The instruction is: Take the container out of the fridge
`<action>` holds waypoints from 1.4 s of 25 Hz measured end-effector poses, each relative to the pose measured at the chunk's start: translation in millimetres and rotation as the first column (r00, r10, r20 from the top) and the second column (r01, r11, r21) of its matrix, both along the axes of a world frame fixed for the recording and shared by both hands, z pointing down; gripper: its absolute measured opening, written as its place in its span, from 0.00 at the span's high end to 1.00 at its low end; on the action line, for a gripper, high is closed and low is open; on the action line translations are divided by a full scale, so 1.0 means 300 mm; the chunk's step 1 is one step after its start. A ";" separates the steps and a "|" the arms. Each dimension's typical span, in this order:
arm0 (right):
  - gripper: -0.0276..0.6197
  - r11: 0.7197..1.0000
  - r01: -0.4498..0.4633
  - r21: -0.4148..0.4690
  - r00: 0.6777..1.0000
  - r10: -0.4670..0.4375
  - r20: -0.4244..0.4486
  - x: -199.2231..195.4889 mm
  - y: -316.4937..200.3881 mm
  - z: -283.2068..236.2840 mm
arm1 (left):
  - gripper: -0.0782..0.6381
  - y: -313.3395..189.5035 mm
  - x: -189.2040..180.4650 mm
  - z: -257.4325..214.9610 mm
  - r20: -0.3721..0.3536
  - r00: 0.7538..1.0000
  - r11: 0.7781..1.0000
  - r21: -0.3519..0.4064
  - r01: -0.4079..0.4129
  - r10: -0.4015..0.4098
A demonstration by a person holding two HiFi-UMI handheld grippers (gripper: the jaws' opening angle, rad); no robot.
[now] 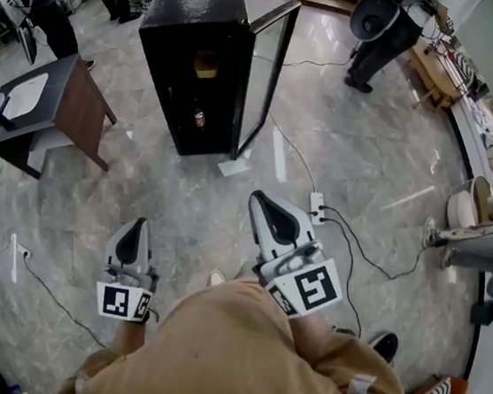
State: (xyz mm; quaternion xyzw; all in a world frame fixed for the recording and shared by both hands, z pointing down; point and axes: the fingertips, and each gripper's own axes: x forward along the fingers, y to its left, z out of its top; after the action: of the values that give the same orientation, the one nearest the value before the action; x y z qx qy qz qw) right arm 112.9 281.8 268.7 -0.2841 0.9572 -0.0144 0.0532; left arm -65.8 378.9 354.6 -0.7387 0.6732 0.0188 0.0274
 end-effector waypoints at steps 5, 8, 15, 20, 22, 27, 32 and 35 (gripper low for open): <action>0.96 0.999 -0.034 -0.027 0.999 0.033 -0.034 0.046 -0.002 0.048 | 0.89 -0.018 0.010 0.033 -0.023 1.000 1.000 -0.014 -0.014 0.014; 0.96 0.998 -0.056 -0.030 0.998 0.055 -0.025 0.064 -0.036 0.062 | 0.89 -0.042 0.021 0.061 -0.033 0.999 0.999 -0.025 -0.028 0.027; 0.96 0.999 -0.023 -0.026 1.000 0.023 0.002 0.013 -0.151 0.069 | 0.89 -0.146 -0.004 0.038 -0.006 1.000 1.000 -0.014 -0.016 0.016; 0.96 1.000 -0.014 0.015 0.999 0.014 0.036 -0.030 -0.273 0.012 | 0.89 -0.266 -0.035 0.023 0.001 1.000 1.000 -0.013 -0.012 0.012; 0.96 1.000 -0.018 0.005 1.000 0.018 0.025 -0.020 -0.326 0.030 | 0.89 -0.327 -0.019 0.014 0.015 0.999 0.999 -0.015 -0.028 0.028; 0.96 0.999 -0.009 -0.051 1.000 0.009 0.007 -0.023 -0.457 0.103 | 0.89 -0.475 -0.036 0.003 0.031 0.999 1.000 -0.026 -0.014 0.015; 0.96 0.999 0.015 -0.029 1.000 -0.015 0.012 -0.055 -0.637 0.082 | 0.89 -0.617 -0.080 -0.009 0.047 0.999 0.999 -0.029 0.022 -0.021; 0.96 0.999 0.037 -0.006 0.999 -0.037 0.022 -0.073 -0.738 0.046 | 0.89 -0.710 -0.088 -0.031 0.056 0.998 0.999 -0.019 0.041 -0.040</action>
State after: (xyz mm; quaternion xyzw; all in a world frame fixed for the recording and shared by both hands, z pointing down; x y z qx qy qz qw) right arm 91.1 60.4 282.4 -0.2665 0.9616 -0.0217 0.0627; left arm -92.0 166.0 345.2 -0.7254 0.6872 -0.0090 0.0391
